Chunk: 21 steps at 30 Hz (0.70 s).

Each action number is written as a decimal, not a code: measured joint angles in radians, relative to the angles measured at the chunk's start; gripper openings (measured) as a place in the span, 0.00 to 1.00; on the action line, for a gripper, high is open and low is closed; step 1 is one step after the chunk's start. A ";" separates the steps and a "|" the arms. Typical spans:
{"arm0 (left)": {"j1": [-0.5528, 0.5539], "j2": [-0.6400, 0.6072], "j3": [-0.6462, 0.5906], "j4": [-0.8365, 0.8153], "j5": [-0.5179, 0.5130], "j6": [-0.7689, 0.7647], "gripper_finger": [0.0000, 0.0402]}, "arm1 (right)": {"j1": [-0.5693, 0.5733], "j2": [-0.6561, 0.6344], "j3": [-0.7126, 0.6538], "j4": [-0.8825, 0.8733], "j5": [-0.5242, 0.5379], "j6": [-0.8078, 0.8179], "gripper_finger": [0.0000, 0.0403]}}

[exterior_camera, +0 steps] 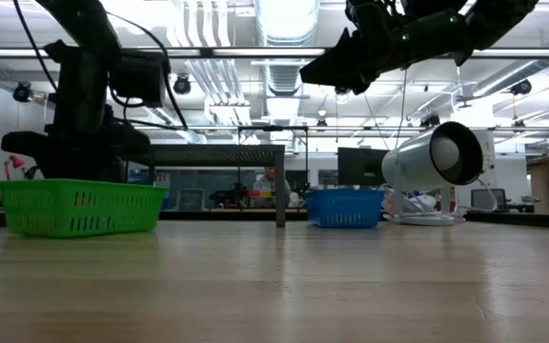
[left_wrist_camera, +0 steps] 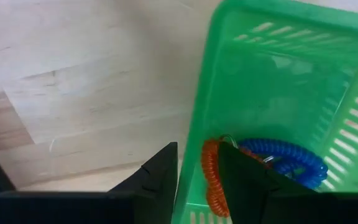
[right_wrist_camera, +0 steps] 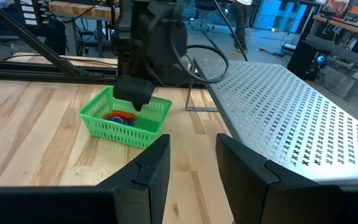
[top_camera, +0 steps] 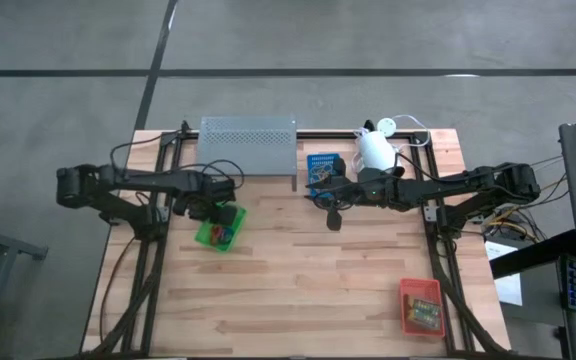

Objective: Pick & Place Office Desk Supplies
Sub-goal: Put the green bin on the shelf

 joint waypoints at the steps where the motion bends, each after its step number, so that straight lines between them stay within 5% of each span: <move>1: -0.013 -0.002 0.000 0.000 -0.007 -0.012 0.29 | 0.000 0.000 0.000 0.000 0.000 0.000 0.32; 21: -0.057 -0.003 -0.015 0.042 -0.035 -0.076 0.29 | 0.000 0.000 0.000 0.000 0.000 0.000 0.32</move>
